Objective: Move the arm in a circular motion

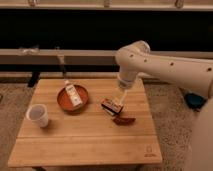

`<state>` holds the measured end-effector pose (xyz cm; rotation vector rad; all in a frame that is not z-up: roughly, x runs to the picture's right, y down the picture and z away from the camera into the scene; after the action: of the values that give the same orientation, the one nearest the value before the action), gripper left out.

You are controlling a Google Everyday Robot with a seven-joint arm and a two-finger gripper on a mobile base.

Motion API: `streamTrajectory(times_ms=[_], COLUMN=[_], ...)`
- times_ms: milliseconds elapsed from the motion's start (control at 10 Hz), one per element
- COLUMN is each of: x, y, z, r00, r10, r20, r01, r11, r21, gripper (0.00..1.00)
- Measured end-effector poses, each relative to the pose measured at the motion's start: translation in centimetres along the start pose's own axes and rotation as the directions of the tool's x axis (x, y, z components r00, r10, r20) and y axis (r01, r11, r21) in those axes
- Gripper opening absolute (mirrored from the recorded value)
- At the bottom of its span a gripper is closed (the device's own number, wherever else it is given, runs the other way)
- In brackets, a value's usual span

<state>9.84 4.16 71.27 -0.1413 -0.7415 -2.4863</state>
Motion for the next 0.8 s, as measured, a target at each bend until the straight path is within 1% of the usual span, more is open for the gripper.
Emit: streamTrajectory(times_ms=[200, 300, 400, 500, 700, 800], x=[-1.5, -1.7, -1.2, -0.8, 0.3, 0.8], y=[-4.0, -7.0, -9.7, -11.8, -17.1, -19.1], z=[-1.3, -2.0, -2.6, -2.9, -3.9, -4.2], r00=[1.000, 1.000, 0.999, 0.998, 0.993, 0.990], r10=[-0.008, -0.021, -0.041, -0.057, -0.110, -0.130], r20=[-0.013, -0.019, -0.023, -0.027, -0.039, -0.045], r01=[0.008, 0.020, 0.041, 0.057, 0.110, 0.131], r11=[1.000, 1.000, 0.999, 0.998, 0.994, 0.991], r21=[-0.015, -0.020, -0.019, -0.011, 0.005, 0.015], gripper=[0.80, 0.80, 0.80, 0.80, 0.80, 0.80])
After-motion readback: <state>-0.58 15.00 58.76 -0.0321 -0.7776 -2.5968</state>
